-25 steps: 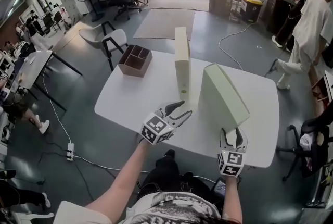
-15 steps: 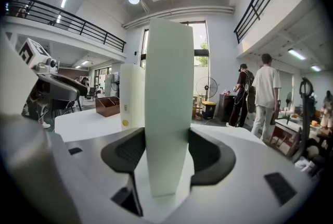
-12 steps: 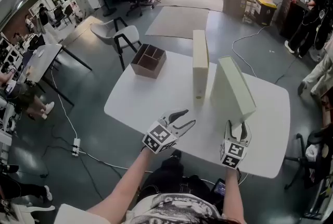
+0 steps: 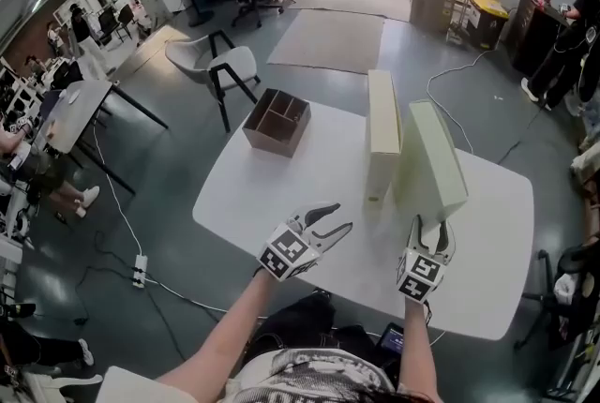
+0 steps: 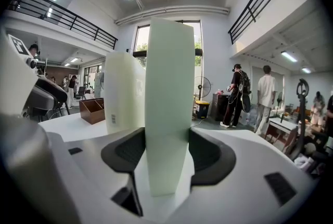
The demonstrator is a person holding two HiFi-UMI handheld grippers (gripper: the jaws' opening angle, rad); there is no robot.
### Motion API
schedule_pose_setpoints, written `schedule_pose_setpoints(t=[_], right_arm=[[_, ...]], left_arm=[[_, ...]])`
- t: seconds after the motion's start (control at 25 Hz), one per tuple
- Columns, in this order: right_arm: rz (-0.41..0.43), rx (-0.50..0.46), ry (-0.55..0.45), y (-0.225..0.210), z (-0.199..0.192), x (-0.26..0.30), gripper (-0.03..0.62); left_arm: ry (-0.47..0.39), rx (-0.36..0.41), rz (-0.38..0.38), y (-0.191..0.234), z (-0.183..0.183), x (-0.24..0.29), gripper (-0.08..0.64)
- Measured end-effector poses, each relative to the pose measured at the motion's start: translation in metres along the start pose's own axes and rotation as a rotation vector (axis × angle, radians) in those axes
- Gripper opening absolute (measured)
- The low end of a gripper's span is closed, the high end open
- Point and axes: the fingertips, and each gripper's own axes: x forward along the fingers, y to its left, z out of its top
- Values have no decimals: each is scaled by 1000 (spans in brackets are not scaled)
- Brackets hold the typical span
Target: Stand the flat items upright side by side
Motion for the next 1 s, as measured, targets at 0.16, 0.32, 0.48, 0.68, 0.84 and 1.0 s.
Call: schedule_pose_setpoints(t=[0.16,0.32,0.48,0.68,0.84,1.0], right_arm=[[-21,6,6,8,7,19,262],[-35,13,16,16,13,36,262],[-45,13,11,21,18,49,264],[3,-3,10,29,24,61,267],[83,-18,22,37,25,60,267],[183,-22,40,43,22,54,280]], left_arm=[[6,1,-22,22,-1,5,186],[11,-3,-46,40,-4,13,186],[11,-2,-79,52,-3,22,186],[19,2,-108,62,-4,32,186],[21,1,-134,65,-4,40,186],[18,6,-161,64,-2,50,186]])
